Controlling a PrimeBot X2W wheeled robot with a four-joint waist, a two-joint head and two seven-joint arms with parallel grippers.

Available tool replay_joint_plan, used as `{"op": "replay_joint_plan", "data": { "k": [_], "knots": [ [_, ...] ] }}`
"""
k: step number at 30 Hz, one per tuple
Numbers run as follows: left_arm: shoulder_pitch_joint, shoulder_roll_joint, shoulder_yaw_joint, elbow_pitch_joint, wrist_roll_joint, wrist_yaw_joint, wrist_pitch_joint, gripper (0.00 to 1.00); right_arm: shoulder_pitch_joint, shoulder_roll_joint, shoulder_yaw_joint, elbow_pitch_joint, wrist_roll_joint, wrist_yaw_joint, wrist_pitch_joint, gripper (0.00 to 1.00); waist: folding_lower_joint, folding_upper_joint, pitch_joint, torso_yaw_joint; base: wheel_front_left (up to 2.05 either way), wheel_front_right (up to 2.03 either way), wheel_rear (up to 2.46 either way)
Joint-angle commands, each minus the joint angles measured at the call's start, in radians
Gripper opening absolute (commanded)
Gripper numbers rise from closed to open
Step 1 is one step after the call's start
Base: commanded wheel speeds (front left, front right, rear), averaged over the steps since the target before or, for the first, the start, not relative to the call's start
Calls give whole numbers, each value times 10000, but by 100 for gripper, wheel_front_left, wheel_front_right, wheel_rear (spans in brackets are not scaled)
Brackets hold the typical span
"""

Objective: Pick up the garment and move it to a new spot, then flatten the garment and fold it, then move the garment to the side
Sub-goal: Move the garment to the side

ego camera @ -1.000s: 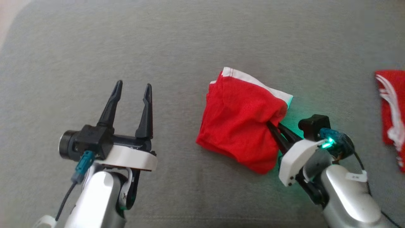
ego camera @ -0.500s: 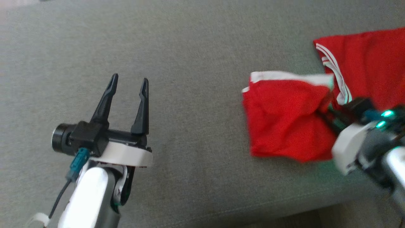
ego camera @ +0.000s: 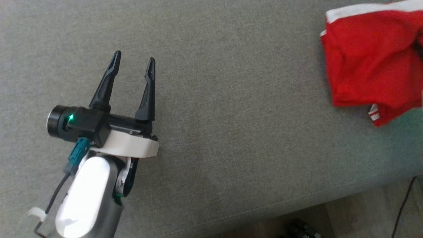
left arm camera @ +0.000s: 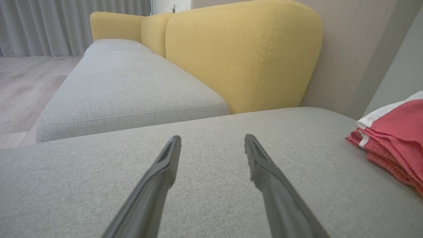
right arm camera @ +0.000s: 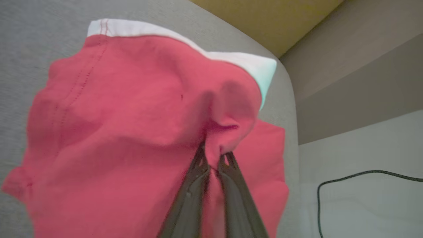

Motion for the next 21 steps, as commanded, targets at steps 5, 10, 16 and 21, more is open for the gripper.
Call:
{"op": "replay_joint_plan", "data": {
  "k": [5, 10, 16, 21],
  "knots": [
    [-496, 307, 303, -443, 160, -43, 10, 100, -572, -799, -240, 308, -140, 67, 157, 0, 0, 0, 488, -120, 0, 0, 0],
    [-787, 443, 288, -579, 215, -79, 82, 100, -1191, -225, -968, 1176, -527, 67, 64, 0, 0, 0, 949, -259, 0, 0, 0],
    [-988, 493, 194, -575, 230, -134, 115, 100, -1415, 1298, -2360, 2056, -1486, 67, -323, 0, 0, 0, 1244, -296, 0, 0, 0],
    [-1062, 509, 157, -544, 212, -146, 105, 100, -1437, 2152, -3101, 2573, -1993, 67, -721, 0, 0, 0, 1356, -277, 0, 0, 0]
  ]
}}
